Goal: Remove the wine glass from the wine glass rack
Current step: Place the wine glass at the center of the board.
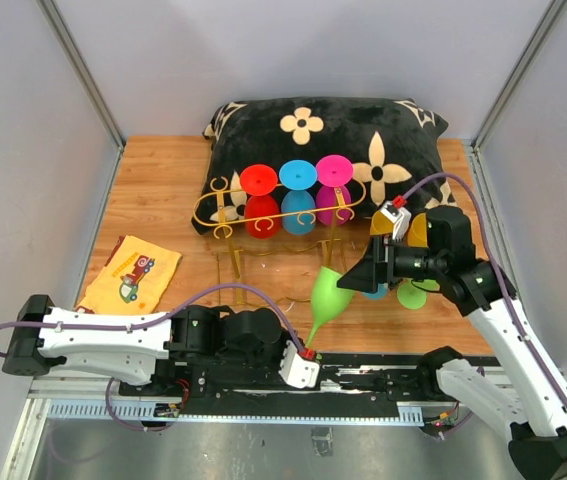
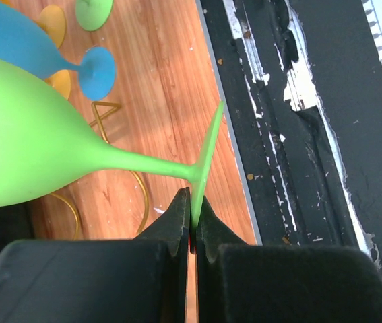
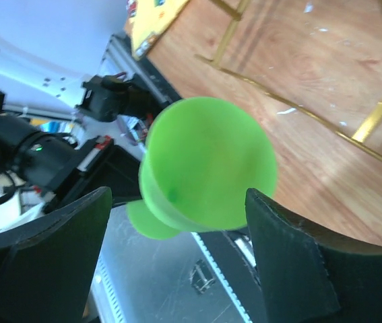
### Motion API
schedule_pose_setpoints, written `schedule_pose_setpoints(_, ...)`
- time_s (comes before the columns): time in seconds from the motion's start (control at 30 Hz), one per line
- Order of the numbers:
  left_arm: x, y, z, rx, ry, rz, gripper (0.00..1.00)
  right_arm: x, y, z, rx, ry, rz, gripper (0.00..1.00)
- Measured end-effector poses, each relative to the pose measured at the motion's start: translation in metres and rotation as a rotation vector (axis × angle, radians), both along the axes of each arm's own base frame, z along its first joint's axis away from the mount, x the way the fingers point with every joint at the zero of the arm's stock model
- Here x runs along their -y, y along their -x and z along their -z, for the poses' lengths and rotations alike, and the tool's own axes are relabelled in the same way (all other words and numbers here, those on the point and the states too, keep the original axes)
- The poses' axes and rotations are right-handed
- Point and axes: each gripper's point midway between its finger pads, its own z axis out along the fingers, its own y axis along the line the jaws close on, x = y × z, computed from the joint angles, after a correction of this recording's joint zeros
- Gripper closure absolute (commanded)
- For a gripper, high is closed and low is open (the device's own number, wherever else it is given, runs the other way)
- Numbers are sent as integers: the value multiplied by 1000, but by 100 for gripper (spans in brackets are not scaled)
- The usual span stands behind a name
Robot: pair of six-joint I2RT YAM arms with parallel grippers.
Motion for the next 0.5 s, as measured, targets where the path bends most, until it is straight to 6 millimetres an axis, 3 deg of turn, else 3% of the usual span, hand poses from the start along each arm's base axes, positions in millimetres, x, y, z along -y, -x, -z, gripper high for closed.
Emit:
schedule_pose_setpoints(0.17, -2, -2, 9, 13, -40, 1, 100, -14, 8, -10, -54, -83, -107, 28)
schedule_pose_setpoints(0.5, -6, -5, 8, 40, -52, 3, 99, -20, 22, -19, -45, -144, -226, 45)
